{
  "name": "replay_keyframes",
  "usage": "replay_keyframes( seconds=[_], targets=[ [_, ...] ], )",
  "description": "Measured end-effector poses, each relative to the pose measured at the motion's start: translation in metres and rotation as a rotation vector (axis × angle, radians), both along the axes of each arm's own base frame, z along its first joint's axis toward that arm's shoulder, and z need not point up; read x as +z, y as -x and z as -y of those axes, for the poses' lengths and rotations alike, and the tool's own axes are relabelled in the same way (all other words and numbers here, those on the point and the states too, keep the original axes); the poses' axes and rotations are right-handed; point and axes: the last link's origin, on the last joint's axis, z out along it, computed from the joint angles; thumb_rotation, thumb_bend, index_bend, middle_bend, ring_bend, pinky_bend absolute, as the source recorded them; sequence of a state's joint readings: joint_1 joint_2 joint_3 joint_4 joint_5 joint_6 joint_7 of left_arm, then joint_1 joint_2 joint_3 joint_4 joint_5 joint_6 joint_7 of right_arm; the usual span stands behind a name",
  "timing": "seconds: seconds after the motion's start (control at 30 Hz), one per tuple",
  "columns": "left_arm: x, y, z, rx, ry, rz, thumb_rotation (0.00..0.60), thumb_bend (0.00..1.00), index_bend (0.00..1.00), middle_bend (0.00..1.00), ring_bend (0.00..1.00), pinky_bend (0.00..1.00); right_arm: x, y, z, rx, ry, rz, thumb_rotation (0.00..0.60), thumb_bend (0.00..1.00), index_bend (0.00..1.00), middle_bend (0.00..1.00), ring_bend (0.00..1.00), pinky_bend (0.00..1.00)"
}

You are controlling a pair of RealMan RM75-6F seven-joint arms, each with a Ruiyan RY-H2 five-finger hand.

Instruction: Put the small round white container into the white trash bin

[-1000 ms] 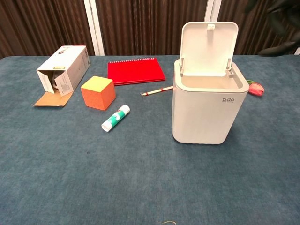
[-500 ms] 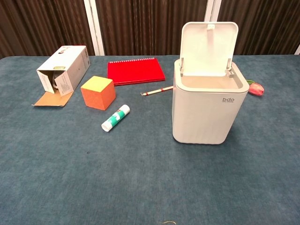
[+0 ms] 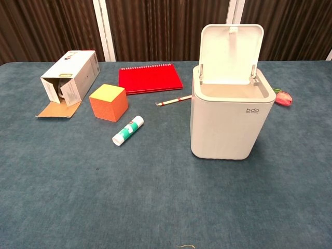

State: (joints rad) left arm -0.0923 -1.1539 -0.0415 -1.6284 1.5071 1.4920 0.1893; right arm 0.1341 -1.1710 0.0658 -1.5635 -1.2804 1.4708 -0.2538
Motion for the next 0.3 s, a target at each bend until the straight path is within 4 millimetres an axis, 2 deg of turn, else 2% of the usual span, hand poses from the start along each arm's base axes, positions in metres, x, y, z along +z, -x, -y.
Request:
replay_keyframes(
  seconds=[0.3],
  targets=[
    [0.0016, -0.0012, 0.0009, -0.01, -0.007, 0.006, 0.6, 0.27, 0.13, 0.08, 0.11, 0.23, -0.0017, -0.0053, -0.0056, 0.058, 0.036, -0.013, 0.6, 0.21, 0.15, 0.15, 0.06, 0.25]
  ],
)
